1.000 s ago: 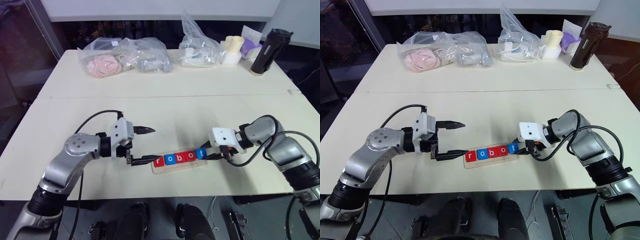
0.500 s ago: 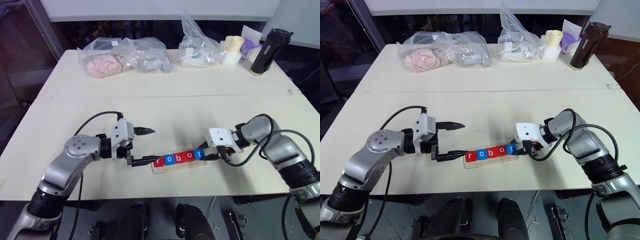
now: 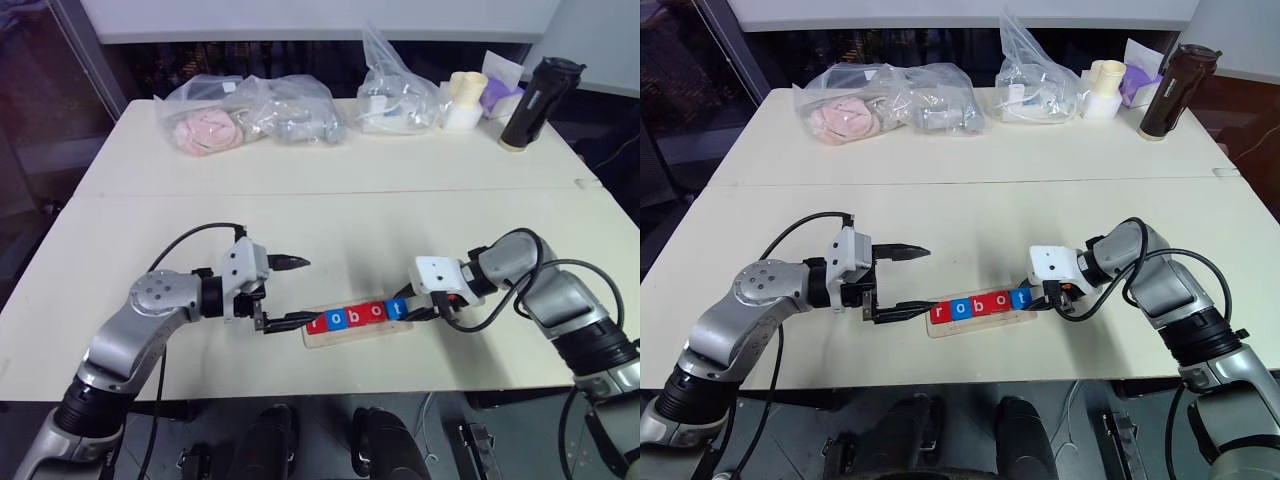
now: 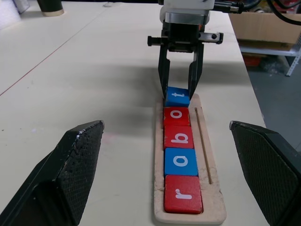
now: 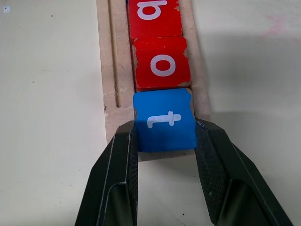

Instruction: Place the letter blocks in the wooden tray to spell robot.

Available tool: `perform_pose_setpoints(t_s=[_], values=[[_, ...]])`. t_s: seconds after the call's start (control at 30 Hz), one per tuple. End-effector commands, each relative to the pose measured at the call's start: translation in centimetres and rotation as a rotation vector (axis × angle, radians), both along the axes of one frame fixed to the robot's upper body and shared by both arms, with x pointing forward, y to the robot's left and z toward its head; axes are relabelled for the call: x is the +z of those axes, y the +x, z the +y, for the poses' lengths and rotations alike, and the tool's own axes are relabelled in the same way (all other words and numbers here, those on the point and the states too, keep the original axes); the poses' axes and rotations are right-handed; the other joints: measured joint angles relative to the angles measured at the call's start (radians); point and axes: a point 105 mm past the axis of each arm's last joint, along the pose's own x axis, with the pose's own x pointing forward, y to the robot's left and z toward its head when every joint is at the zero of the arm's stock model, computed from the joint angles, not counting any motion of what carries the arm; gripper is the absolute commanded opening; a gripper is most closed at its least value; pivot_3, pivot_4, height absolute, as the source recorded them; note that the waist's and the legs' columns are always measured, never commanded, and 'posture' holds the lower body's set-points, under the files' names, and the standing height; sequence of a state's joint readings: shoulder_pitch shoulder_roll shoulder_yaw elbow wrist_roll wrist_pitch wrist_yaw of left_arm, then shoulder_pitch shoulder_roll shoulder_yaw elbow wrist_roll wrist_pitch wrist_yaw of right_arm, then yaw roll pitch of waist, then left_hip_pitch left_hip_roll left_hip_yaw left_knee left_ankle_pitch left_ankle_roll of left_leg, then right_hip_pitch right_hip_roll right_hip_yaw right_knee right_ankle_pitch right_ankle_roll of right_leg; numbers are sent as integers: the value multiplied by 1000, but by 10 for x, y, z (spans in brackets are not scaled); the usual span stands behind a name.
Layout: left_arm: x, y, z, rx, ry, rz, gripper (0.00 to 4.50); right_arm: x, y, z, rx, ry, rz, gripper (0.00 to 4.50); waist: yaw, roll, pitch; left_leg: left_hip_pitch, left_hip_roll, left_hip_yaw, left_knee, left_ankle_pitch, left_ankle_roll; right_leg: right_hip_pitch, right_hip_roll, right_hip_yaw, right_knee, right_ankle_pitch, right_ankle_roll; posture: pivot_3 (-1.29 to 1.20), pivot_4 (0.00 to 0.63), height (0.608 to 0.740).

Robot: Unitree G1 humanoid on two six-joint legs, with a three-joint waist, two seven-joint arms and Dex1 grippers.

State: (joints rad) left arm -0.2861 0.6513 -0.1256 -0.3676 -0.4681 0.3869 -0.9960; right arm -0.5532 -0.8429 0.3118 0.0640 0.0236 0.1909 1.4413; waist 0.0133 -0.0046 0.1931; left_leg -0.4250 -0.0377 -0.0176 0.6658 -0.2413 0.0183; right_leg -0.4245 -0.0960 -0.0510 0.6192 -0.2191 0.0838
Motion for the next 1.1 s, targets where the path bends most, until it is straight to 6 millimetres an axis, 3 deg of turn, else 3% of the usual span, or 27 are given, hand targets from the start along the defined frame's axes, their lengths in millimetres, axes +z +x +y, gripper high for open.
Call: perform_pose_setpoints(t_s=[0.03,0.27,0.43,0.63,0.77,1.1], values=[[12,-2,-1,-9,-16,-45,4500,7,1,5,20,14,-22,1112,0,0,0,0,0,0,0,0,0,0,0,0,0,0,0,0,150,740],[12,-2,0,-10,-13,-46,4500,12,0,8,25,24,-26,4471,0,0,0,0,0,0,0,0,0,0,0,0,0,0,0,0,150,740],[11,-2,0,-11,-14,-46,4500,25,2,9,-1,65,-66,4471,0,0,0,0,0,0,0,0,0,0,0,0,0,0,0,0,150,740],[11,-2,0,-15,-12,-44,4500,37,7,-7,-97,79,-147,4471,1,0,0,0,0,0,0,0,0,0,-1,0,0,0,0,0,150,740],[10,-3,-1,-25,-12,-42,4500,30,13,-22,-157,49,-186,4471,0,0,0,0,0,0,0,0,0,0,-1,0,0,0,0,0,150,740],[11,-1,-2,-30,-8,-44,4500,25,26,-15,-165,85,-220,4471,-1,0,0,1,0,1,0,0,0,0,1,1,1,0,0,0,150,740]])
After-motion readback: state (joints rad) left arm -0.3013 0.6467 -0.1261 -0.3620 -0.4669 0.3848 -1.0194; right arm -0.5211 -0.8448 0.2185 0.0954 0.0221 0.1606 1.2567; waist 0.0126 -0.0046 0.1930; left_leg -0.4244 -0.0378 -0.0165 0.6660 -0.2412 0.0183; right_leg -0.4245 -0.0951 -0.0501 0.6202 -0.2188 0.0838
